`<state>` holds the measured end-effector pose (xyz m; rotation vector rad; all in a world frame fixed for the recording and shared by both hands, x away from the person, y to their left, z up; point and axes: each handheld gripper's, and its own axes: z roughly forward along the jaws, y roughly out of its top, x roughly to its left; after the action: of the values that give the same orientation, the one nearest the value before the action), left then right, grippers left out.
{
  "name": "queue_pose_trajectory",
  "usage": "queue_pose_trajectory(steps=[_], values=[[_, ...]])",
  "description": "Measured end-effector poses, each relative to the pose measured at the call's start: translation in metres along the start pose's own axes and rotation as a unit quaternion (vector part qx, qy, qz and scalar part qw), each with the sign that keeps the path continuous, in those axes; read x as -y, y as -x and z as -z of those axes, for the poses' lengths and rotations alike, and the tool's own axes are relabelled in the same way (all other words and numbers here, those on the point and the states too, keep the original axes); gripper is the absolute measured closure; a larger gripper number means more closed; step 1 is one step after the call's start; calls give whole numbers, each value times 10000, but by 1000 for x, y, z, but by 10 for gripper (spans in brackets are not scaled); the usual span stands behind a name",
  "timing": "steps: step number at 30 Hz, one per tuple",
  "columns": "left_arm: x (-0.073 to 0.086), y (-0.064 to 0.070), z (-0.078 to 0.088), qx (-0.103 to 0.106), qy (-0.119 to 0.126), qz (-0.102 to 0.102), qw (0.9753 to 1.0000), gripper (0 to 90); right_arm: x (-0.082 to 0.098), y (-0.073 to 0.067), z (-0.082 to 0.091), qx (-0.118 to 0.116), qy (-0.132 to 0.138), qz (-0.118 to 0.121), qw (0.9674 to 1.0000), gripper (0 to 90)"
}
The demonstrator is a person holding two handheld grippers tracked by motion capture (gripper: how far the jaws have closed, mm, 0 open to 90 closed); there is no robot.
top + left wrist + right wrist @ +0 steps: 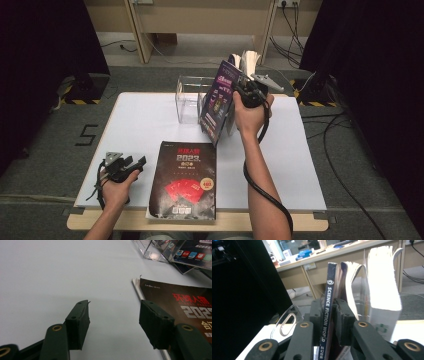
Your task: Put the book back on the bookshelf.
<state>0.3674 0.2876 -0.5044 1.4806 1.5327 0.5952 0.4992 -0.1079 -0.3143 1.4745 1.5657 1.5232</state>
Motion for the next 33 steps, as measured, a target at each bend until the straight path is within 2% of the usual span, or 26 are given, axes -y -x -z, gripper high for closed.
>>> queue_pose_trajectory(steps=[4, 8, 13, 21, 28, 33], values=[[0, 0, 0, -5, -1, 9, 10000, 405, -3, 1, 2, 53, -69, -68, 9999, 743], [0, 0, 0, 0, 18, 22, 10000, 405, -4, 1, 3, 231, -74, -93, 9997, 709], [0, 0, 0, 1, 14, 18, 10000, 405, -2, -1, 3, 274, -42, 44, 9996, 707], [0, -1, 0, 5, 2, 27, 10000, 406, -6, -3, 2, 254, 134, 39, 9996, 663], [0, -1, 0, 8, 4, 40, 10000, 406, -10, -5, -2, 382, 36, 71, 9992, 696], [0, -1, 0, 8, -2, 52, 10000, 406, -15, -4, -3, 410, -125, -15, 9991, 800]])
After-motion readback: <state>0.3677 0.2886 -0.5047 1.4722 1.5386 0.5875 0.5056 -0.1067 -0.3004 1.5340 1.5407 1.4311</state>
